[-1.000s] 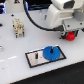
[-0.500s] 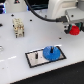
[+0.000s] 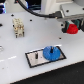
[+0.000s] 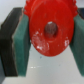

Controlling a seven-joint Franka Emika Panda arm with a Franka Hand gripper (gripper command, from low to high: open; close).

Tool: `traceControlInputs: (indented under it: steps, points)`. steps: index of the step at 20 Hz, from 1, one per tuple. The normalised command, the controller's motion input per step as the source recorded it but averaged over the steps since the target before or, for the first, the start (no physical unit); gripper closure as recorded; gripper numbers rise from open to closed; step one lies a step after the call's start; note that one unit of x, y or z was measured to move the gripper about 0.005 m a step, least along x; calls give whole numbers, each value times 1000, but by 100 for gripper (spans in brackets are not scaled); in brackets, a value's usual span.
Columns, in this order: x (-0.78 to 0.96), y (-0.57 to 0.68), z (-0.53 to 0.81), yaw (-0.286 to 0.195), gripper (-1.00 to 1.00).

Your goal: Insert the blue gear onto the right peg, followed by the red gear

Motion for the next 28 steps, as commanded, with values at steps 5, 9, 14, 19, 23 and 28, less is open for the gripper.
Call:
traceControlInputs:
  steps: [5,9,14,19,23,28]
  points:
    - [520,-386,258,0,100]
    - [567,-377,186,0,100]
    - [612,-311,121,0,100]
    - [635,-237,53,0,100]
    - [496,-242,4,0,100]
    - [267,-182,-50,0,100]
